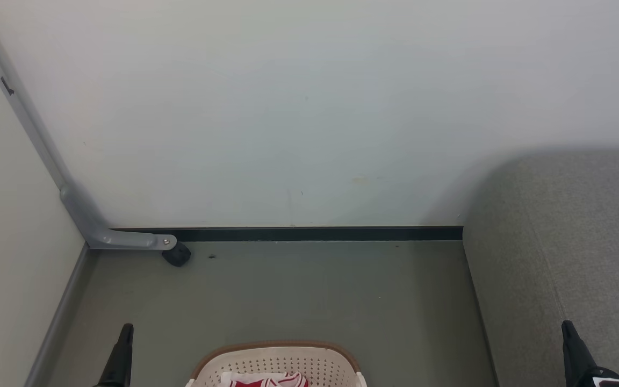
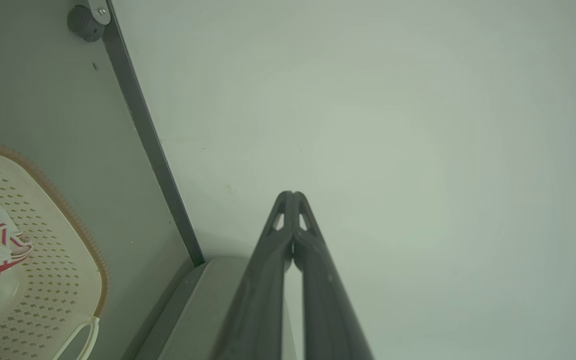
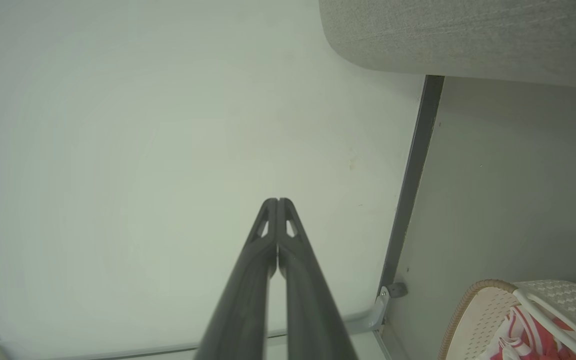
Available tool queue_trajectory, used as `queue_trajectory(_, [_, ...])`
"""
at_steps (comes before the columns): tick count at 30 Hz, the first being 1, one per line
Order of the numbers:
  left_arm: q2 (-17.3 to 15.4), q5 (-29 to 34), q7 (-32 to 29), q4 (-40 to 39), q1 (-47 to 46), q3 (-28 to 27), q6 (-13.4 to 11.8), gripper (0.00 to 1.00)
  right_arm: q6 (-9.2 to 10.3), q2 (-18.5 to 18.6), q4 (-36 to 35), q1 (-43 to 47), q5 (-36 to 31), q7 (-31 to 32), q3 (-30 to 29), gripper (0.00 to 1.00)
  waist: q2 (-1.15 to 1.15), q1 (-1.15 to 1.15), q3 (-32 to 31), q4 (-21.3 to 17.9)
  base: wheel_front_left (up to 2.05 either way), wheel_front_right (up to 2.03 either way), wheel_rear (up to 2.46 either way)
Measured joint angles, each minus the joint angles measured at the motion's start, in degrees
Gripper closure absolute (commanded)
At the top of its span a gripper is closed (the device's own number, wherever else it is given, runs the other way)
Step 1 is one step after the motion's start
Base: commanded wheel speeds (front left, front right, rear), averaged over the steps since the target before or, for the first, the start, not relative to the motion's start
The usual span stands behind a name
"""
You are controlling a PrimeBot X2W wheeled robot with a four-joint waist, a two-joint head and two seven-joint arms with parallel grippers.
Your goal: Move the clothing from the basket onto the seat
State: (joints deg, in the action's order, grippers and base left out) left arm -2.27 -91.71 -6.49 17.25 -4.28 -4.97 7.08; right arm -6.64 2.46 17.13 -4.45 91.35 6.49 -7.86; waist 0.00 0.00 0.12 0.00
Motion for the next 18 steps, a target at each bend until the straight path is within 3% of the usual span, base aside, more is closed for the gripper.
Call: queue_trajectory(18, [0.0, 0.0, 0.0, 0.0, 0.0, 0.0, 0.0, 1.00, 0.00, 0.0, 0.0, 0.0, 0.0, 0.0, 0.0, 1.00, 0.00, 0.00, 0.0, 0.0, 0.00, 0.00, 0.00])
